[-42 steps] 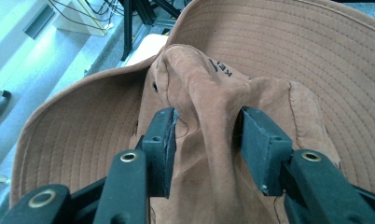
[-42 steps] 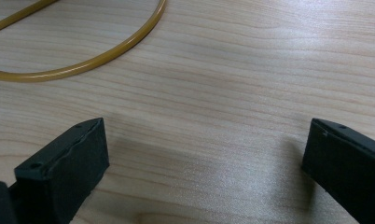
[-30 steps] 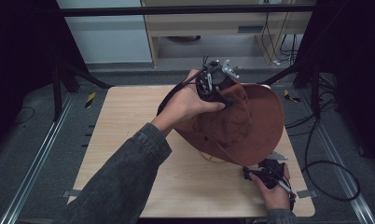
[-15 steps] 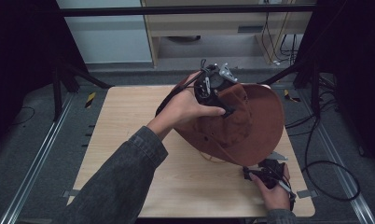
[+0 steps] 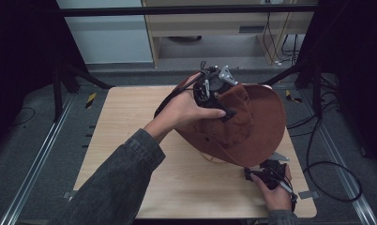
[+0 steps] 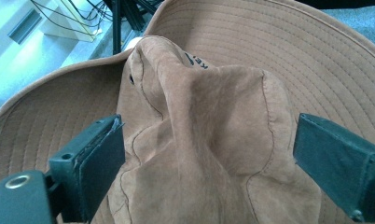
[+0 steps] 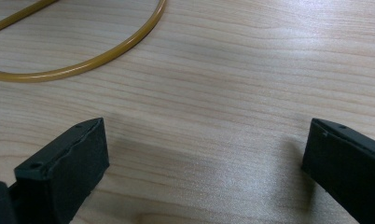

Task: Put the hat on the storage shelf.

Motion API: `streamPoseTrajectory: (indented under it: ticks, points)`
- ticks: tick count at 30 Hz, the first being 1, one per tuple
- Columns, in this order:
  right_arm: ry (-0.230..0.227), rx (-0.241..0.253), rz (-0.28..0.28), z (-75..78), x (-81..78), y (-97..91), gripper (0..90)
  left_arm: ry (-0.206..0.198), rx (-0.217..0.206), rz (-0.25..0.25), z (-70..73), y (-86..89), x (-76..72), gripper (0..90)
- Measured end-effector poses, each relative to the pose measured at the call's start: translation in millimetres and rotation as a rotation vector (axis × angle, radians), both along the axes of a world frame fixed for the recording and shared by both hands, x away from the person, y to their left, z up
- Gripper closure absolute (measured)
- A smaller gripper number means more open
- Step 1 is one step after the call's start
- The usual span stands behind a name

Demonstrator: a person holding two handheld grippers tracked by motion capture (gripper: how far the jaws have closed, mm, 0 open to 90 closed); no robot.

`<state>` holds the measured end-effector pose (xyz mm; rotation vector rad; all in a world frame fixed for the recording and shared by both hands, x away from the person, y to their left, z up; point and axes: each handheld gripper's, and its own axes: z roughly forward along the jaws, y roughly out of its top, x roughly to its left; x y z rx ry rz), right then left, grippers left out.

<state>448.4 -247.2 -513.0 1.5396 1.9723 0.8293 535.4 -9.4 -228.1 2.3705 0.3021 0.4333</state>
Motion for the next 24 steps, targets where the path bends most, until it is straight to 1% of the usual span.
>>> streamPoseTrajectory:
  ticks: [8,11,14,15,18,19,20,23,24]
  points:
    - [0.000,0.000,0.000,-0.1,0.0,0.1,0.4,-0.008,-0.005,0.002,1.0,6.6,-3.4,7.5]
    - [-0.001,0.000,-0.001,-0.2,0.0,0.3,0.4,-0.012,-0.014,0.007,2.8,11.6,-5.3,7.1]
    - [-0.002,-0.001,-0.001,-0.2,0.0,0.3,0.4,-0.024,-0.017,0.006,5.9,19.1,-8.8,6.9]
    - [-0.002,-0.001,0.000,-0.2,0.0,0.3,0.4,-0.024,-0.027,0.008,6.7,23.5,-10.4,7.0]
    - [-0.002,-0.001,-0.001,-0.2,0.0,0.3,0.4,-0.030,-0.029,0.012,8.3,35.5,-13.9,6.8]
    - [-0.001,-0.001,-0.001,-0.2,0.0,0.3,0.4,-0.039,-0.035,0.017,9.0,44.3,-16.5,6.7]
    - [-0.001,-0.001,-0.001,-0.2,0.0,0.3,0.4,-0.039,-0.035,0.017,9.0,44.3,-16.5,6.7]
    - [-0.004,0.003,-0.004,-0.3,0.0,0.6,0.4,-0.048,-0.038,0.023,12.2,59.3,-21.9,6.7]
    - [-0.004,0.003,-0.004,-0.3,0.0,0.6,0.4,-0.053,-0.049,0.026,13.0,64.6,-23.9,6.7]
